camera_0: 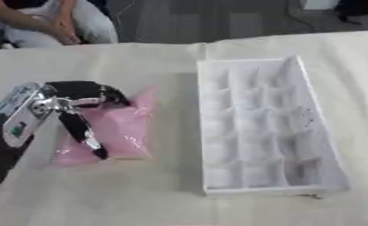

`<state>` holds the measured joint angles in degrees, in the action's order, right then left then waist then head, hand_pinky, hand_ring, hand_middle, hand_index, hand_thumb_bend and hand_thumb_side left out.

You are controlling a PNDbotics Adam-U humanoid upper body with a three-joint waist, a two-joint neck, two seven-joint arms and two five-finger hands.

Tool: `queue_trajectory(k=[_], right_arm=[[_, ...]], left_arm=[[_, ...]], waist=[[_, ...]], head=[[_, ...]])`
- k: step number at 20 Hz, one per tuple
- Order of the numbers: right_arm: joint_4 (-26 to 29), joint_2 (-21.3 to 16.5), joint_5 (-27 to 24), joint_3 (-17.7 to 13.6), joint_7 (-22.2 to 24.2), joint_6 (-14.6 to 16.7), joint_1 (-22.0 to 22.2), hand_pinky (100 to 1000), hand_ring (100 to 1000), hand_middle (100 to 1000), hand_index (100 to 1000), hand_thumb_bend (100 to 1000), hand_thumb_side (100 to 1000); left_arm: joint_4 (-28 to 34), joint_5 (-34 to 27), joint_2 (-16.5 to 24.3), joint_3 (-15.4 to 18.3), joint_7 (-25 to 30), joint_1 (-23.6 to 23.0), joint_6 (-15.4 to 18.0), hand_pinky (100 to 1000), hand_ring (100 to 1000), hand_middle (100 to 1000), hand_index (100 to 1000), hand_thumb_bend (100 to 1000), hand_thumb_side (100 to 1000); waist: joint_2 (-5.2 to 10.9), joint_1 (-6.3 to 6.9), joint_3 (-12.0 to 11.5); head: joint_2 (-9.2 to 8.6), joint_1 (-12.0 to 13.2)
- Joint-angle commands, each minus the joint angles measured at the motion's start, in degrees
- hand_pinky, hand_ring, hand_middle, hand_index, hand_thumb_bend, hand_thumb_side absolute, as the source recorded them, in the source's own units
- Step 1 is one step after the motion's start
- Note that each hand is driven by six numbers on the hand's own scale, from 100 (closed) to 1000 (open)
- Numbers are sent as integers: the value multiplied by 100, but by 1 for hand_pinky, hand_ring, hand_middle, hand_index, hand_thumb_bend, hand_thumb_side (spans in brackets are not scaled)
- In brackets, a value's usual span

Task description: Pick up objects on the table and place them in the box.

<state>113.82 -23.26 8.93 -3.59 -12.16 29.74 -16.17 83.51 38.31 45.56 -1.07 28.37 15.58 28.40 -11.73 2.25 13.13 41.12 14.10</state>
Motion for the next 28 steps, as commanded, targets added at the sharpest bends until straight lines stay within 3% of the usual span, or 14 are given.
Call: queue_trajectory(k=[1,2,3,4,7,10,12,16,23,28], right_arm=[[77,-54,-11,-53,-18,13,-81,100,108,102,464,393,1000],[77,-52,-11,-52,-17,12,-83,100,109,102,464,394,1000],[77,-50,-12,-49,-14,11,-83,100,108,102,464,394,1000],[77,-48,-13,-48,-12,10,-82,100,109,102,464,395,1000],[77,-44,-16,-47,-5,6,-78,100,109,102,464,394,1000],[77,-40,-20,-48,-2,4,-73,100,109,102,464,394,1000],[77,-37,-21,-50,-1,1,-68,100,109,102,464,393,1000],[77,-26,-20,-58,-4,-8,-55,100,110,102,464,393,1000],[77,-20,-16,-73,-3,-50,-10,100,111,103,464,392,1000],[77,-29,-16,-70,10,-83,16,100,112,103,464,393,1000]], left_arm=[[33,53,44,53,-624,-50,-156,261,462,481,601,435,228],[25,70,47,35,-878,-64,-220,243,448,466,567,317,170],[12,85,52,12,-1103,-75,-276,248,454,470,577,347,190],[0,104,56,-11,-1280,-81,-309,231,425,453,548,293,137],[-1,117,75,-27,-1753,-91,-353,195,400,429,523,272,100],[25,116,84,-26,-2144,-89,-358,100,335,343,439,153,100],[53,106,85,-23,-2396,-92,-347,100,285,274,374,100,100],[102,91,97,13,-2850,-113,-321,100,100,100,194,128,100],[300,357,457,268,-3128,-246,-258,100,100,100,160,253,100],[391,380,715,557,-3245,-320,-293,100,100,100,163,271,100]], waist=[[48,-22,6],[47,-22,5],[47,-21,2],[48,-20,0],[51,-13,-7],[56,-8,-3],[59,-6,1],[64,-4,-6],[116,26,-79],[161,46,-146]], head=[[-73,-28],[-76,-25],[-76,-22],[-79,-20],[-88,-19],[-85,-16],[-88,-17],[-96,-17],[-100,-43],[-140,-95]])
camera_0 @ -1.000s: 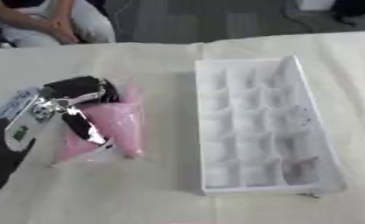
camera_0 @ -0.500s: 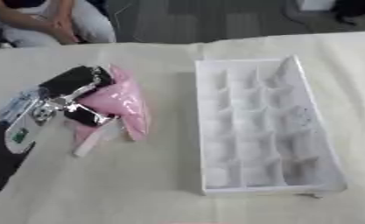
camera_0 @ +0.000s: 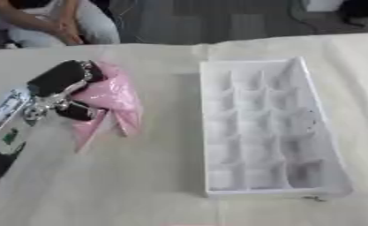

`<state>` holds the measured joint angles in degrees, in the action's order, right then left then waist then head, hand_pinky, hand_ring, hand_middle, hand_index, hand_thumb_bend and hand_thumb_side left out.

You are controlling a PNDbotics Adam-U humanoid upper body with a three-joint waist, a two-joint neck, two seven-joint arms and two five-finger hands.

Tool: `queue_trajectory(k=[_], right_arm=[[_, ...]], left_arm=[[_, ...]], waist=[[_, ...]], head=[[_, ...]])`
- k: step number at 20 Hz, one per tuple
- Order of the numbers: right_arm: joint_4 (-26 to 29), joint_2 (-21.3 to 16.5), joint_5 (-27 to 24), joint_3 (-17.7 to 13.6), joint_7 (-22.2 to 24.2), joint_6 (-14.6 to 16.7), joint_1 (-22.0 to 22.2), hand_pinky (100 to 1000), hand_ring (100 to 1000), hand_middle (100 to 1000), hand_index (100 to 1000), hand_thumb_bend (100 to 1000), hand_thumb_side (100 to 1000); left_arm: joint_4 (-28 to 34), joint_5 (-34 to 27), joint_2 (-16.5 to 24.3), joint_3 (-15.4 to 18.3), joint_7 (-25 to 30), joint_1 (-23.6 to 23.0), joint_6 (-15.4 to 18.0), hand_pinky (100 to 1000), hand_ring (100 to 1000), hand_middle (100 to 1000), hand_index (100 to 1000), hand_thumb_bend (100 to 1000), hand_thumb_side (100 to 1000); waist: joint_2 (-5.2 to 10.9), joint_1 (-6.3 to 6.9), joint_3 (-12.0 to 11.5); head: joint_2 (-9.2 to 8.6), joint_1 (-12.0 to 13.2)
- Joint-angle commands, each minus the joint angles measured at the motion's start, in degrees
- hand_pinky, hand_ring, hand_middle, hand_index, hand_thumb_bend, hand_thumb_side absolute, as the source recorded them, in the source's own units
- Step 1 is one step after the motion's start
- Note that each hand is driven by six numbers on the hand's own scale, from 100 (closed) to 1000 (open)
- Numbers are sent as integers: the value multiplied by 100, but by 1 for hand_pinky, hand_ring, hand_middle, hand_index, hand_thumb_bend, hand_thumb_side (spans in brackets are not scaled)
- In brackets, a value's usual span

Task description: Pick up objects on the table and place them in the box.

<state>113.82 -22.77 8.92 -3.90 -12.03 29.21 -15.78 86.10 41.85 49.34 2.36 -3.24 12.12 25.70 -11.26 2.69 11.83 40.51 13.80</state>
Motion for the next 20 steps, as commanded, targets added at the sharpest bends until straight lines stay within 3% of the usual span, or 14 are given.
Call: queue_trajectory(k=[1,6,11,20], right_arm=[[77,-81,-17,-34,2,-36,-22,100,112,103,464,394,1000],[77,-93,-26,-17,28,-63,-24,100,112,103,464,397,1000],[77,-96,-25,-22,29,-68,-29,100,111,103,464,395,1000],[77,-89,-43,5,33,-67,-34,100,110,102,465,386,1000]], left_arm=[[147,2,372,256,-115,30,-42,100,100,100,163,269,100],[238,-263,552,322,-162,96,-65,100,100,100,163,256,100],[550,-869,793,177,13,230,71,100,100,100,162,217,100],[973,-1720,1059,-396,744,971,332,100,100,100,163,223,100]], waist=[[125,4,-23],[158,9,-32],[161,-10,-20],[233,0,118]], head=[[-88,-80],[-127,-115],[-149,-121],[-116,-46]])
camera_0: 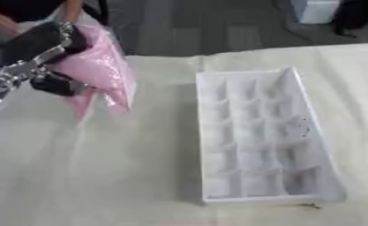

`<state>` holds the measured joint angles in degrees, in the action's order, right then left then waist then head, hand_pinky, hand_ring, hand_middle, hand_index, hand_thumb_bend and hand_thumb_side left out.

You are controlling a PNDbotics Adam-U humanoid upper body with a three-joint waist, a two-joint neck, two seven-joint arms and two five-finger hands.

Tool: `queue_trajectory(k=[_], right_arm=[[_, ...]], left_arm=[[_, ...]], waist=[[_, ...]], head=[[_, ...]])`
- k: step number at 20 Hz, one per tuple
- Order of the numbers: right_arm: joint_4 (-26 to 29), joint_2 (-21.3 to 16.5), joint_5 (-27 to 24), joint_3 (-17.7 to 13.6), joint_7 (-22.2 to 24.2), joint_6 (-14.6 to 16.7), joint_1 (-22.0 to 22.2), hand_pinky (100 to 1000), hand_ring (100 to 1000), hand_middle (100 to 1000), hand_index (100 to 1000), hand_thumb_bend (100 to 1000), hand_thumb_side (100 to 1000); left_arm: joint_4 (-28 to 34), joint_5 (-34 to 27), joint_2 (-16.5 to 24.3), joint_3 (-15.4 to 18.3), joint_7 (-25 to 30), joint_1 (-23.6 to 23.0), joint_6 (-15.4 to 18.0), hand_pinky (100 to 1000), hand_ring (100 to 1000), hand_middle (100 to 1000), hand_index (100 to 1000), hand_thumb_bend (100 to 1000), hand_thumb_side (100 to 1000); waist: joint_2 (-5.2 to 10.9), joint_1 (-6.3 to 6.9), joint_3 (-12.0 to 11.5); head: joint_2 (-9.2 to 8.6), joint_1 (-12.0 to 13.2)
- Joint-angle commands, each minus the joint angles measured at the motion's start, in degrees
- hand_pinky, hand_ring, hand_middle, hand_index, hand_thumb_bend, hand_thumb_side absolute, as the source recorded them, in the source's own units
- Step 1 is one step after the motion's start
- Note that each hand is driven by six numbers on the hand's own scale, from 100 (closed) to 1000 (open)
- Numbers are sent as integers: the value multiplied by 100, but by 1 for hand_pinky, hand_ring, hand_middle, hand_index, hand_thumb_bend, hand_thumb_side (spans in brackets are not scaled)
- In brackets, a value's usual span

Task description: Pick up objects on the table and place them in the box.

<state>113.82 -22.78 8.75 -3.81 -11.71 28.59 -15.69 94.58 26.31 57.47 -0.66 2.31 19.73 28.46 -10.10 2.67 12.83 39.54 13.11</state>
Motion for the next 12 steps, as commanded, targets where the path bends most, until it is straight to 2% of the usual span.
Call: queue_trajectory(k=[1,12], right_arm=[[77,-86,-31,-1,4,-6,-43,100,110,102,465,385,1000],[77,-92,-90,50,72,-14,-66,100,111,102,466,379,1000]], left_arm=[[119,-209,210,-149,260,322,71,100,100,100,163,215,100],[-405,-432,-425,-923,1006,1655,374,100,100,100,166,197,100]], waist=[[125,7,38],[187,119,379]], head=[[-14,31],[4,201]])
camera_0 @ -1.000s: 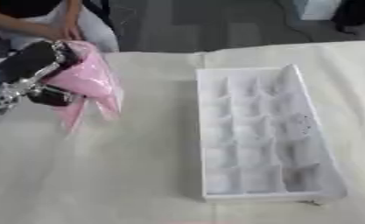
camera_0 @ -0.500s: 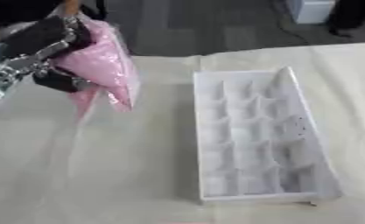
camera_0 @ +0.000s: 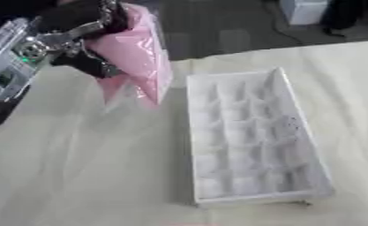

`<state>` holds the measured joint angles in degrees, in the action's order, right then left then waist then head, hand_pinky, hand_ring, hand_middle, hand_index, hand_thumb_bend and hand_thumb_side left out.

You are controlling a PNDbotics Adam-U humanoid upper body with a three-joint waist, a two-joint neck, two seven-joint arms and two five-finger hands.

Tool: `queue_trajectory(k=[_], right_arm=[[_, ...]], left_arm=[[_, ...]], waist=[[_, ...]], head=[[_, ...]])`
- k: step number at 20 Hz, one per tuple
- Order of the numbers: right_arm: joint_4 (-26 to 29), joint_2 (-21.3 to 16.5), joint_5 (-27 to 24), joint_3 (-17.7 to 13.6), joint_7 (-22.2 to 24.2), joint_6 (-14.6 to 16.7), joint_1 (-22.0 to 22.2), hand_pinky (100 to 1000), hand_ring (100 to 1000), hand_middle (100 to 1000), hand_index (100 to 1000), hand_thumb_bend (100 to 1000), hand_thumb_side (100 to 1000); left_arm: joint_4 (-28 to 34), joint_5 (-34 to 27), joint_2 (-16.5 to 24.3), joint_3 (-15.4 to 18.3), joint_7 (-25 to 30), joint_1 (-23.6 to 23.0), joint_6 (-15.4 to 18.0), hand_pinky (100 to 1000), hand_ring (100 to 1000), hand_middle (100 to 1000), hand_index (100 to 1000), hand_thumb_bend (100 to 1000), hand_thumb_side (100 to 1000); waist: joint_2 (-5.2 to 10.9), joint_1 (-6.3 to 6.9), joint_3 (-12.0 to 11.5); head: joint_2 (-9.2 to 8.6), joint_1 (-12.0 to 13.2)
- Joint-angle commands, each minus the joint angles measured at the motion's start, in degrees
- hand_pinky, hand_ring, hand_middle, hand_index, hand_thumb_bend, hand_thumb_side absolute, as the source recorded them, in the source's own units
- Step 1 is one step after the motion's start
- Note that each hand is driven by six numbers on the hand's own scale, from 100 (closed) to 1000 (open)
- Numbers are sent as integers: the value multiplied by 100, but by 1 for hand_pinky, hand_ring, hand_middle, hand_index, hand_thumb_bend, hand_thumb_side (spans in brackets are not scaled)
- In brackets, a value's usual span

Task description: Pick up objects on the table and place them in the box.

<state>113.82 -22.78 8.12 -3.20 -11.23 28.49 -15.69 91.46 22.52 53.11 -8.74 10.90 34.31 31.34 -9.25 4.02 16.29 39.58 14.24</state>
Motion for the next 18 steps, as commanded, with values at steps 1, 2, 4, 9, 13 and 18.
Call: queue_trajectory(k=[1,2,4,9,13,18], right_arm=[[77,-99,-31,-9,26,0,-72,100,111,102,466,379,1000],[77,-105,-35,-6,28,2,-78,100,111,102,466,380,1000],[77,-108,-42,1,37,2,-80,100,112,103,466,382,1000],[77,-104,-53,9,64,-3,-76,100,113,103,467,390,1000],[77,-96,-60,11,77,-7,-66,100,114,104,467,394,1000],[77,-82,-68,18,92,-10,-60,100,114,104,467,398,1000]], left_arm=[[-161,-46,-32,-177,204,278,126,100,100,100,167,195,100],[-242,-46,-87,-229,247,369,153,100,100,100,169,190,100],[-410,-61,-246,-295,303,551,182,100,100,100,174,194,100],[-637,19,-708,-412,442,881,253,100,100,100,191,171,100],[-736,182,-1047,-489,503,1039,313,100,101,116,249,162,100],[-690,858,-1428,-501,318,1096,366,100,279,274,383,179,100]], waist=[[102,-10,72],[103,0,116],[102,23,179],[90,40,248],[90,41,255],[86,31,269]], head=[[2,94],[12,104],[27,133],[63,193],[65,233],[44,251]])
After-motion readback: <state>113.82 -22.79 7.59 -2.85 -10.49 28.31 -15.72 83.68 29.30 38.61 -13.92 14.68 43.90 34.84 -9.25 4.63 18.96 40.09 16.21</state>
